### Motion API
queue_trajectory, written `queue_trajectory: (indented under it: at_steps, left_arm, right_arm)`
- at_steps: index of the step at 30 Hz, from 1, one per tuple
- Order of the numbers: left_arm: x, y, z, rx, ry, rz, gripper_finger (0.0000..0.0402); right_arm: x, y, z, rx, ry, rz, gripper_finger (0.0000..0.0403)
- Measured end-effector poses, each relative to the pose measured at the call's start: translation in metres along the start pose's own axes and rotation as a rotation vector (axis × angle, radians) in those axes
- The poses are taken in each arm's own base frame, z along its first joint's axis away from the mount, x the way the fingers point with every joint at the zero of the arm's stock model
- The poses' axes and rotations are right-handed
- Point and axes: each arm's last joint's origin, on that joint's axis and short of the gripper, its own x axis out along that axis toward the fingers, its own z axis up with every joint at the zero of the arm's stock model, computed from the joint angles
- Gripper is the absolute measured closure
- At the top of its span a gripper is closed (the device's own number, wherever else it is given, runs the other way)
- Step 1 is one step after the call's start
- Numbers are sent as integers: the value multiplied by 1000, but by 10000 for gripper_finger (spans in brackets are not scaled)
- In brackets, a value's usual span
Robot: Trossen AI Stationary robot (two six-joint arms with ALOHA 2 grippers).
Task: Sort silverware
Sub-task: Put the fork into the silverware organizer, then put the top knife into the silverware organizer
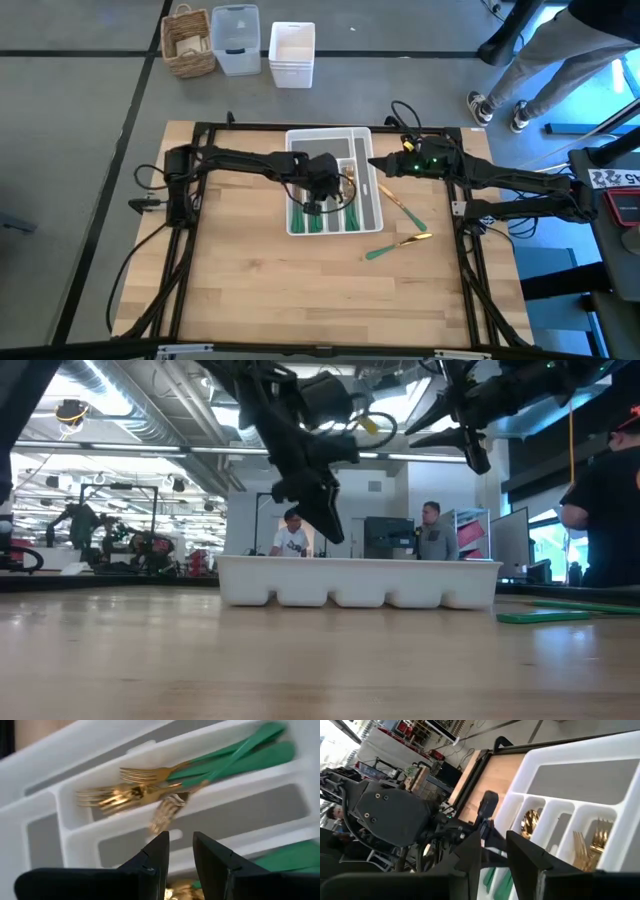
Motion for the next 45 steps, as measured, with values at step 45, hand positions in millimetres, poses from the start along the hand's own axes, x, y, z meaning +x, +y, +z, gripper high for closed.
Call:
queue_trajectory:
  at_steps: [45]
  left_arm:
    - [34,30,14,-15,-226,278,320]
  right_arm:
    - [-1,-4,-4,-51,67,-20,308]
